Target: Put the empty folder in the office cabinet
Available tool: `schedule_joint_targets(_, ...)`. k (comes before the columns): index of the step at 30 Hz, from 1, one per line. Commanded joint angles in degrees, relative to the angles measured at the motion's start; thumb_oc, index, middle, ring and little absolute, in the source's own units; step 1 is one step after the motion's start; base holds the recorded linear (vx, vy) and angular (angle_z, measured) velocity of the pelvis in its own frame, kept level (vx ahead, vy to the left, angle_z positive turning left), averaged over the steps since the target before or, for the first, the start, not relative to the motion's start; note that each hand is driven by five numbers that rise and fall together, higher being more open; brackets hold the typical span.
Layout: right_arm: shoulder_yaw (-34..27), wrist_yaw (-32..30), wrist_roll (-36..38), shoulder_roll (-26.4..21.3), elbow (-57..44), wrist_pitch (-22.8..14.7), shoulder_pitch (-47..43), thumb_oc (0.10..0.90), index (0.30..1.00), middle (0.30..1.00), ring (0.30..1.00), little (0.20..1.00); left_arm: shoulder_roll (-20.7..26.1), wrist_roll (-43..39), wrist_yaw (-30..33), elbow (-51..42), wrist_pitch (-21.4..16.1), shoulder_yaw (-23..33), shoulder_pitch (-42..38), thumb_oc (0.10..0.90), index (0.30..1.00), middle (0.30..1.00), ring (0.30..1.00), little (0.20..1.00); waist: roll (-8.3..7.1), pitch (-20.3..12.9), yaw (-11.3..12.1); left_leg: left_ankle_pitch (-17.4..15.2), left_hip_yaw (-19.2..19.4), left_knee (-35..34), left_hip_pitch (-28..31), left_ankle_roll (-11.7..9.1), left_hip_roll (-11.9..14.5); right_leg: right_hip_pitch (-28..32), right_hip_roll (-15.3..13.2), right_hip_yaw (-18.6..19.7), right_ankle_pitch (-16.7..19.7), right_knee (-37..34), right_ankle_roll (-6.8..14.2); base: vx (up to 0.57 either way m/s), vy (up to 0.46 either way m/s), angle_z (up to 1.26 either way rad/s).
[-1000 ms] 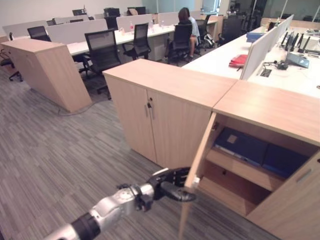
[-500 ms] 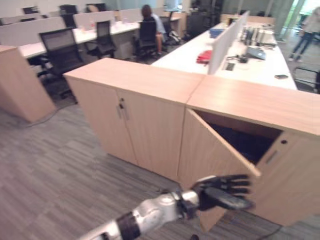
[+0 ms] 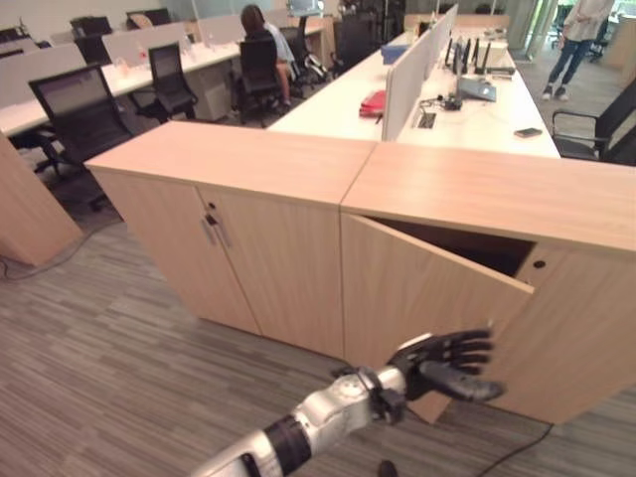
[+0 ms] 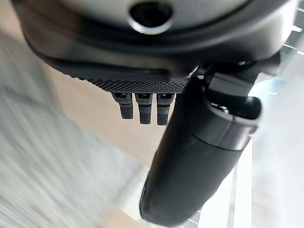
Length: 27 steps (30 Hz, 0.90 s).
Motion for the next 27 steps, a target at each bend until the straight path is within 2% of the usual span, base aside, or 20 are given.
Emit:
schedule_joint_targets(1, -0.9, 1.7, 0.3, 2.8, 2.2, -0.1, -2.8, 0.8, 0.9, 0.9, 0.9, 0.9, -4.5, 5.6, -7.6, 0.8, -5.7, 4.5, -3.4, 0.8, 0.9, 0.9, 0.9, 0.9, 0.6, -0.6, 0.0, -2.4, -3.5, 0.0, -2.6, -3.1, 2.4, 7.2, -0.5, -0.6, -9.3, 0.6, 3.5, 0.0, 0.0, 0.0)
schedule_joint_targets(3, -1.1, 2.2, -0.2, 2.6, 2.3, -0.1, -2.5, 0.8, 0.9, 0.9, 0.9, 0.9, -3.8, 6.2, -8.8, 2.6, -5.6, 5.1, -2.3, 0.8, 0.9, 0.9, 0.9, 0.9, 0.69, -0.7, 0.0, -2.4, -3.3, 0.0, -2.5, -3.1, 2.5, 7.2, -0.4, -0.5, -9.3, 0.6, 3.5, 0.01, 0.001, -0.03)
schedule_joint_targets(5, -1.6, 3.1, -1.1, 2.2, 2.7, -0.1, -2.1, 0.8, 0.9, 0.9, 0.9, 0.9, -2.2, 12.0, -9.9, 7.0, -6.6, 6.0, -0.2, 0.8, 0.9, 0.9, 0.9, 0.9, 0.86, -0.9, 0.1, -2.4, -3.1, 0.0, -2.4, -3.2, 2.6, 7.2, -0.3, -0.4, -9.3, 0.5, 3.5, 0.01, 0.001, -0.02)
schedule_joint_targets(7, -1.9, 3.3, -1.1, 2.3, 2.9, -0.2, -1.9, 0.8, 0.9, 0.9, 0.9, 0.9, -1.8, 13.8, -9.7, 8.8, -7.0, 6.6, 1.3, 0.8, 0.9, 0.9, 0.9, 0.9, 0.85, -1.0, 0.2, -2.4, -3.1, 0.0, -2.4, -3.2, 2.7, 7.2, -0.3, -0.4, -9.3, 0.5, 3.5, 0.0, 0.0, 0.0)
schedule_joint_targets(10, -2.4, 3.7, -1.0, 2.2, 2.9, -0.5, -1.4, 0.8, 0.9, 0.9, 0.9, 0.9, -1.8, 19.8, -8.0, 21.4, -6.7, 12.7, 8.2, 0.8, 0.9, 0.9, 0.9, 0.9, 0.68, -0.9, 1.0, -2.1, -2.9, 0.0, -2.5, -3.4, 2.9, 7.2, -0.1, -0.5, -9.3, 0.5, 3.3, 0.0, -0.008, -0.02)
schedule_joint_targets(11, -2.7, 4.0, -0.7, 2.2, 2.8, -0.7, -1.2, 0.8, 0.9, 0.9, 0.9, 0.9, -2.2, 28.2, -5.3, 34.0, -7.3, 17.5, 10.7, 0.8, 0.9, 0.9, 0.9, 0.9, 0.5, -1.0, 1.6, -1.8, -2.8, 0.0, -2.7, -3.4, 3.0, 7.1, 0.1, -0.3, -9.2, 0.4, 3.1, -0.01, -0.028, -0.1)
schedule_joint_targets(12, -2.8, 4.3, -0.7, 2.4, 2.9, -0.9, -0.9, 0.8, 0.9, 0.9, 0.9, 0.9, -2.3, 31.2, -3.2, 41.7, -7.0, 21.4, 12.0, 0.8, 0.9, 0.9, 0.9, 0.9, 0.3, -1.0, 2.0, -1.6, -2.8, 0.0, -2.7, -3.5, 3.1, 7.2, 0.2, -0.3, -9.1, 0.4, 2.9, 0.0, -0.034, -0.14)
schedule_joint_targets(13, -2.9, 4.7, -1.2, 2.1, 2.4, -1.2, 0.0, 0.8, 0.9, 0.9, 0.9, 0.9, -0.6, 35.3, -0.2, 51.1, -6.7, 29.2, 14.3, 0.8, 0.9, 0.9, 0.9, 0.9, -0.02, -1.2, 2.7, -1.3, -2.7, 0.0, -2.4, -3.7, 3.2, 7.4, 0.4, -0.2, -9.0, 0.4, 2.6, 0.0, -0.023, -0.11)
schedule_joint_targets(14, -2.9, 4.7, -1.2, 2.1, 2.4, -1.2, -0.1, 0.8, 0.9, 0.9, 0.9, 0.9, -0.6, 35.3, -0.2, 51.1, -6.7, 29.2, 14.3, 0.8, 0.9, 0.9, 0.9, 0.9, -0.04, -1.3, 2.7, -1.2, -2.7, 0.0, -2.7, -3.7, 3.2, 7.2, 0.4, -0.2, -8.9, 0.4, 2.6, 0.03, -0.023, -0.1)
schedule_joint_targets(15, -3.6, 4.9, -1.6, 1.4, 1.6, -1.8, 1.0, 0.8, 0.9, 0.9, 0.9, 0.9, 1.8, 37.3, 0.7, 55.2, -6.8, 35.8, 17.4, 0.8, 0.9, 0.9, 0.9, 0.9, -0.12, -1.5, 3.2, -1.1, -2.7, 0.0, -2.4, -4.0, 3.3, 7.6, 0.4, -0.4, -9.0, 0.4, 2.4, 0.03, -0.014, 0.24)
schedule_joint_targets(17, -4.5, 5.2, -1.4, 0.7, 1.3, -2.0, 1.7, 0.8, 0.9, 0.9, 0.9, 0.9, 4.6, 35.3, 0.6, 55.6, -7.3, 41.1, 20.1, 0.8, 0.9, 0.9, 0.9, 0.9, 0.05, -1.8, 3.8, -0.8, -2.9, 0.0, -2.7, -4.2, 3.5, 7.4, 0.5, -0.8, -9.1, 0.4, 2.3, 0.03, -0.002, 0.16)
schedule_joint_targets(18, -5.7, 5.6, -1.5, -0.3, 1.3, -2.3, 2.4, 0.8, 0.9, 0.9, 0.9, 0.9, 8.3, 34.0, 1.5, 57.0, -7.6, 47.4, 22.9, 0.8, 0.9, 0.9, 0.9, 0.9, 0.29, -1.7, 4.6, -0.5, -3.3, 0.0, -2.9, -4.4, 3.6, 7.6, 0.6, -1.2, -9.2, 0.4, 2.3, 0.01, 0.01, -0.07)
schedule_joint_targets(19, -5.7, 5.6, -1.5, -0.2, 1.3, -2.3, 2.5, 0.8, 0.9, 0.9, 0.9, 0.9, 8.3, 34.0, 1.5, 56.9, -7.6, 47.4, 22.9, 0.8, 0.9, 0.9, 0.9, 0.9, 0.27, -1.7, 4.5, -0.5, -3.3, 0.0, -2.8, -4.4, 3.6, 7.6, 0.5, -1.2, -9.2, 0.4, 2.3, 0.01, 0.014, 0.06)
schedule_joint_targets(20, -6.6, 5.8, -1.7, -0.6, 1.5, -2.2, 3.1, 0.8, 0.9, 0.9, 0.9, 0.9, 9.5, 32.2, 1.9, 57.8, -7.3, 51.1, 24.6, 0.8, 0.9, 0.9, 0.9, 0.9, 0.39, -1.7, 4.9, -0.5, -3.4, 0.0, -2.9, -4.5, 3.6, 7.7, 0.6, -1.5, -9.3, 0.4, 2.3, 0.01, 0.004, 0.04)
schedule_joint_targets(24, -7.8, 5.7, -1.5, -1.0, 1.4, -2.1, 3.3, 0.8, 0.9, 0.9, 0.9, 0.9, 9.2, 28.5, 1.7, 58.7, -6.7, 54.7, 26.1, 0.8, 0.9, 0.9, 0.9, 0.9, 0.52, -1.7, 5.3, -0.3, -3.7, 0.0, -3.1, -4.6, 3.6, 7.7, 0.6, -2.0, -9.4, 0.4, 2.3, 0.0, 0.001, 0.05)
schedule_joint_targets(27, -8.2, 5.7, -1.5, -0.8, 1.5, -1.8, 3.7, 0.8, 0.9, 0.9, 0.9, 0.9, 7.3, 26.0, 1.7, 59.5, -6.3, 55.8, 26.9, 0.8, 0.9, 0.9, 0.9, 0.9, 0.67, -1.9, 5.3, -0.3, -3.9, 0.0, -3.1, -4.6, 3.7, 7.8, 0.6, -2.2, -9.5, 0.4, 2.2, 0.0, 0.0, 0.0)
